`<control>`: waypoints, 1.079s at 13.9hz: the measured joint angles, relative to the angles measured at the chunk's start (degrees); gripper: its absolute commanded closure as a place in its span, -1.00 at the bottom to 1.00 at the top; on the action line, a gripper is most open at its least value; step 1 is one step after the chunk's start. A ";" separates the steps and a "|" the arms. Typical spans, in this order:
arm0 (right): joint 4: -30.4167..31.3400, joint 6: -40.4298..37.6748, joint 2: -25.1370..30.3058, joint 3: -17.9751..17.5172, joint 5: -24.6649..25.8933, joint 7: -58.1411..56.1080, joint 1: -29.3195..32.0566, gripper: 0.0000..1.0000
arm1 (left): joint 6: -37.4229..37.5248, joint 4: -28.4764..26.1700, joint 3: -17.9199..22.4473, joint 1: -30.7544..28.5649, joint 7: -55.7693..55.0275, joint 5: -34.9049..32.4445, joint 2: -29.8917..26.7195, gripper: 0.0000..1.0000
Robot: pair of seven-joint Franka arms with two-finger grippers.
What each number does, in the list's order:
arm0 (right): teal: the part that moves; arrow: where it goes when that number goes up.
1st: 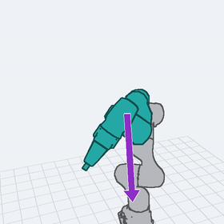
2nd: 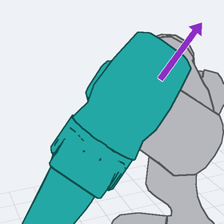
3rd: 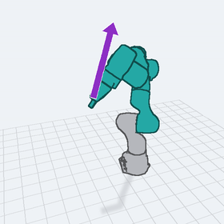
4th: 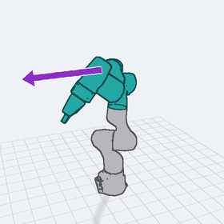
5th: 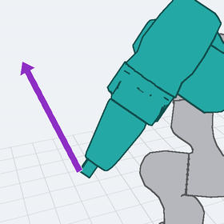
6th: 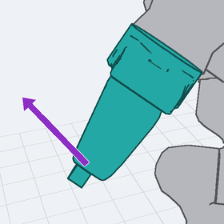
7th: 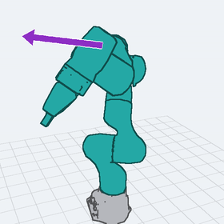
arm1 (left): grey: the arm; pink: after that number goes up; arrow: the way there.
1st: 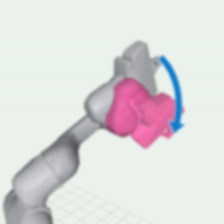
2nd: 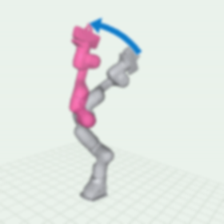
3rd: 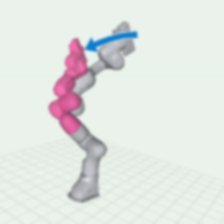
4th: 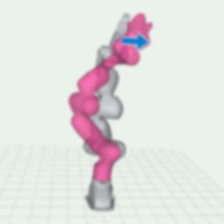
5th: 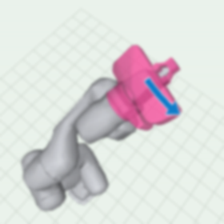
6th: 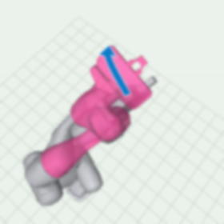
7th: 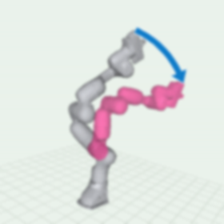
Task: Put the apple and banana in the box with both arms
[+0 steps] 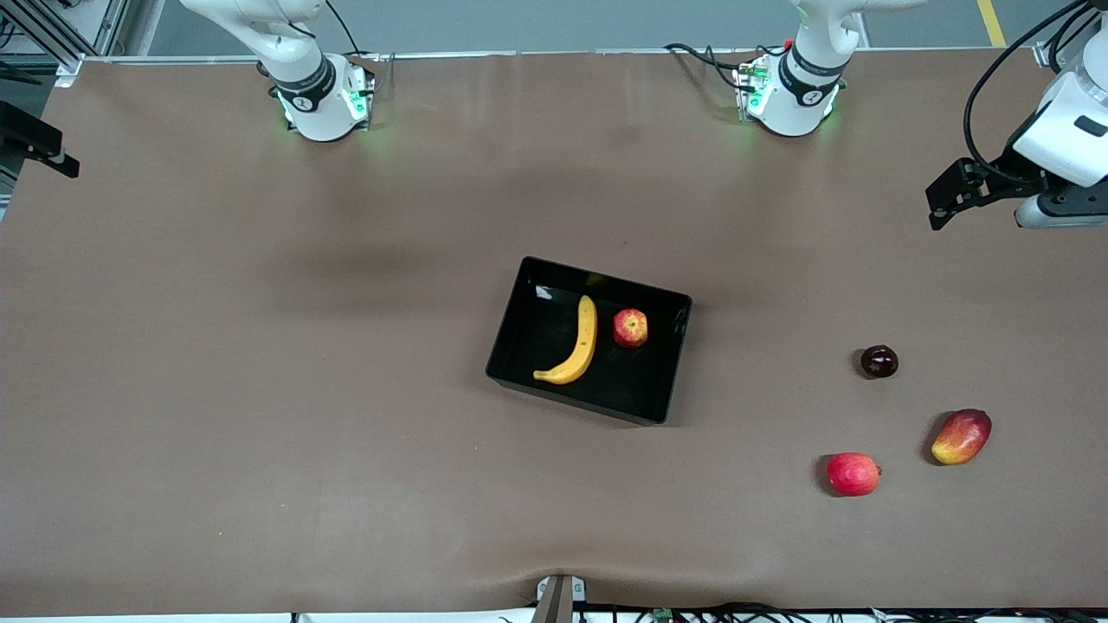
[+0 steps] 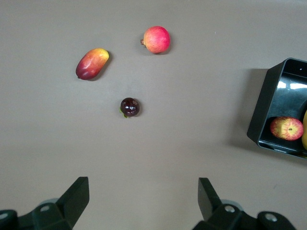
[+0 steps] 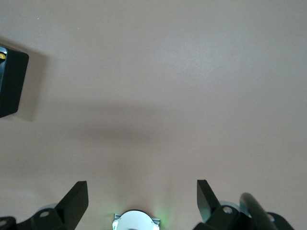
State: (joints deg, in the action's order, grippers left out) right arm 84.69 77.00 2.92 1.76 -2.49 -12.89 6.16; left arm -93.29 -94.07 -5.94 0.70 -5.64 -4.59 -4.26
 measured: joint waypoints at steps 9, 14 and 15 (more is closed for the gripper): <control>0.00 0.01 0.00 -0.02 0.00 0.00 0.00 -1.00 | 0.85 0.18 -0.02 0.02 -0.04 5.08 0.00 -1.00; 0.00 0.01 0.00 -0.02 0.00 0.00 0.00 -1.00 | 2.92 0.23 -0.02 0.02 -0.14 5.21 0.00 -1.00; 0.00 0.01 0.00 -0.02 -0.01 0.00 0.00 -1.00 | 3.58 0.33 -0.02 0.02 -0.14 5.21 0.00 -1.00</control>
State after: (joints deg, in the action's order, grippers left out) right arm 84.69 77.02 2.92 1.74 -2.50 -12.89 6.16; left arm -89.71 -93.74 -5.96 0.72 -5.78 0.62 -4.26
